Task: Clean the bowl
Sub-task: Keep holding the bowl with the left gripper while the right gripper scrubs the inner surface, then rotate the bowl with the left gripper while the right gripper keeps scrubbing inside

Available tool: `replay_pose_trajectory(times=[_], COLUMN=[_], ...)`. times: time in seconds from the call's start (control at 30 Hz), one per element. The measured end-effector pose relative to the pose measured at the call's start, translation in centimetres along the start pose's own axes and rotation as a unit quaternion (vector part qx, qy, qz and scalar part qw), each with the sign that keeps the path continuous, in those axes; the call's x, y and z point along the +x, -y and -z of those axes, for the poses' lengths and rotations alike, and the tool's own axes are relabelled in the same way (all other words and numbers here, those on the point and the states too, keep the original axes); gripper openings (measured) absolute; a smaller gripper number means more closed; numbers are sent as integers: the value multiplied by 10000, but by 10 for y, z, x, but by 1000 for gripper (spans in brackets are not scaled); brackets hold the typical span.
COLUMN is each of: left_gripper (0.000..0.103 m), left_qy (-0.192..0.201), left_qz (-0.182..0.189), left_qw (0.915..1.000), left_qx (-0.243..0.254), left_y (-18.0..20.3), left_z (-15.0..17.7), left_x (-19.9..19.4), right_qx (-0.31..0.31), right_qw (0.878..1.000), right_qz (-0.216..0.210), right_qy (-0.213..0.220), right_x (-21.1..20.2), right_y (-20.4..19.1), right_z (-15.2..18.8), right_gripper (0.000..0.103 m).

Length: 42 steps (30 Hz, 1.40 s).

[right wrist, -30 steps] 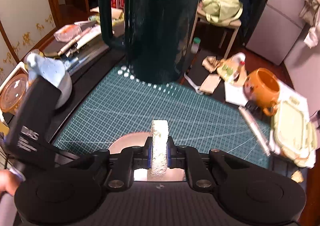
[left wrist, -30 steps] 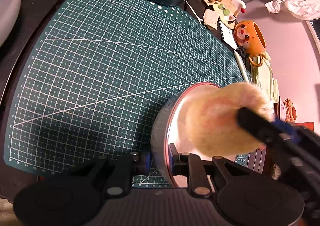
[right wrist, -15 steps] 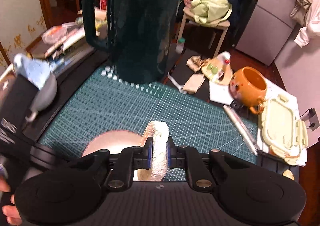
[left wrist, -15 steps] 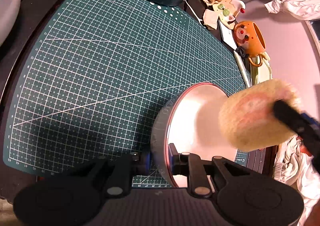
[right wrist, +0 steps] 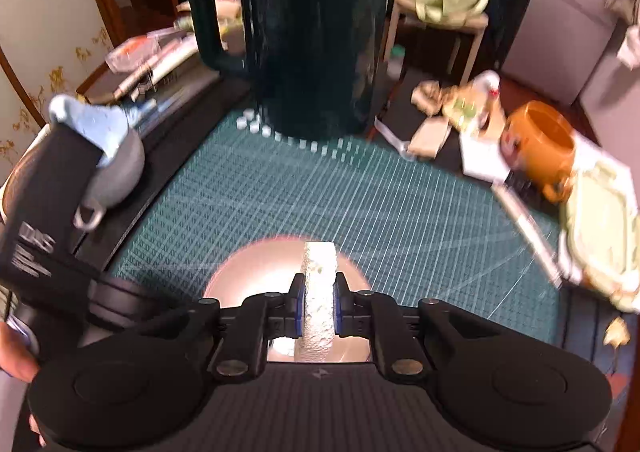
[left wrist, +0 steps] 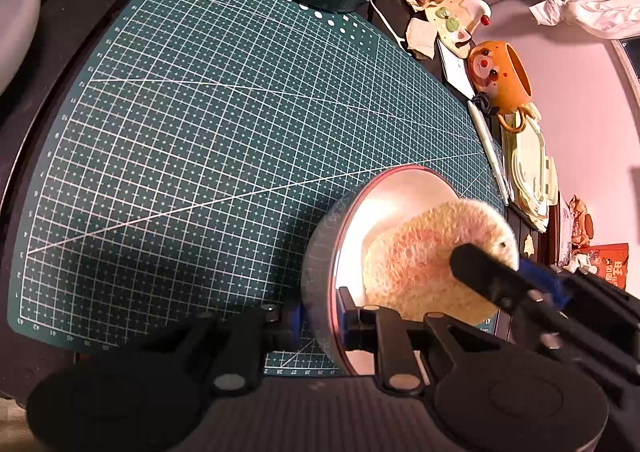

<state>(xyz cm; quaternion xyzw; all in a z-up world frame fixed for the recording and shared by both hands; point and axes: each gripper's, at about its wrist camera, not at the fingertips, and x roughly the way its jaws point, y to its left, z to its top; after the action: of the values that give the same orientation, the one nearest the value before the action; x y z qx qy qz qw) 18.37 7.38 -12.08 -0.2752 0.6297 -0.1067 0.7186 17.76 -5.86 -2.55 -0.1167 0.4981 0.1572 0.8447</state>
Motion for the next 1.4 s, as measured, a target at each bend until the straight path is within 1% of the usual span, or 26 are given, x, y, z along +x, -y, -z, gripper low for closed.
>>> replay_pose_trajectory(times=[0.13, 0.27, 0.4, 0.47, 0.6, 0.8, 0.9, 0.93, 1.0, 1.1, 1.13, 1.17, 1.2, 1.23, 1.27, 1.3, 1.33, 1.37, 1.4], left_gripper=[17, 17, 17, 17, 17, 17, 17, 17, 16, 16, 16, 18, 23, 32, 37, 46, 49, 50, 50], left_qy=[4, 8, 21, 31, 60, 66, 66, 68, 73, 81, 85, 89, 94, 116, 150, 226, 283, 300, 276], left_qz=[-9, -14, -44, -62, -87, -96, -101, -117, -155, -174, -185, -201, -217, -270, -347, -433, -451, -416, -277], left_qw=[10000, 10000, 10000, 10000, 9999, 9999, 9999, 9999, 9998, 9998, 9998, 9998, 9997, 9995, 9991, 9983, 9974, 9969, 9956], left_qx=[5, 5, 20, 21, 23, 33, 30, 42, 83, 83, 55, 14, -26, -89, -167, -325, -484, -597, -847], left_y=[1, 1, 0, 1, 2, 3, 3, 4, 7, 8, 8, 7, 7, 7, 6, 5, 3, 1, -2], left_z=[0, 1, 2, 3, 4, 5, 5, 4, 4, 4, 4, 4, 4, 4, 4, 5, 7, 8, 11], left_x=[1, 0, -1, -1, -1, -1, -1, -1, 0, 1, 0, -1, -2, -4, -7, -14, -19, -21, -24], right_qx=[-263, -337, -140, 79, 373, 810, 488, 182, -199, -277, -230, -168, -82, -39, 38, 80, 146, 174, 179], right_qw=[9985, 9971, 9973, 9976, 9984, 9967, 9978, 9973, 9954, 9943, 9946, 9948, 9949, 9950, 9949, 9949, 9948, 9946, 9944], right_qz=[471, 651, 558, 474, 268, 41, 435, 712, 930, 978, 888, 836, 767, 722, 643, 599, 515, 461, 451], right_qy=[-67, 184, 463, 500, 336, -60, -144, -79, 76, 332, 479, 554, 649, 694, 771, 806, 863, 908, 934], right_x=[-3, -25, -47, -56, -51, -19, -11, -10, -13, -22, -29, -34, -41, -45, -52, -55, -62, -67, -69], right_y=[0, 2, 3, 1, -1, 0, -6, -10, -16, -15, -14, -12, -10, -8, -6, -4, -2, -1, -1], right_z=[1, -5, -11, -13, -12, -1, 5, 6, 9, 8, 7, 7, 6, 5, 4, 4, 3, 3, 3], right_gripper=[12, 12, 12, 12, 12, 12, 12, 12, 12, 12, 12, 12, 12, 12, 12, 12, 12, 12, 12])
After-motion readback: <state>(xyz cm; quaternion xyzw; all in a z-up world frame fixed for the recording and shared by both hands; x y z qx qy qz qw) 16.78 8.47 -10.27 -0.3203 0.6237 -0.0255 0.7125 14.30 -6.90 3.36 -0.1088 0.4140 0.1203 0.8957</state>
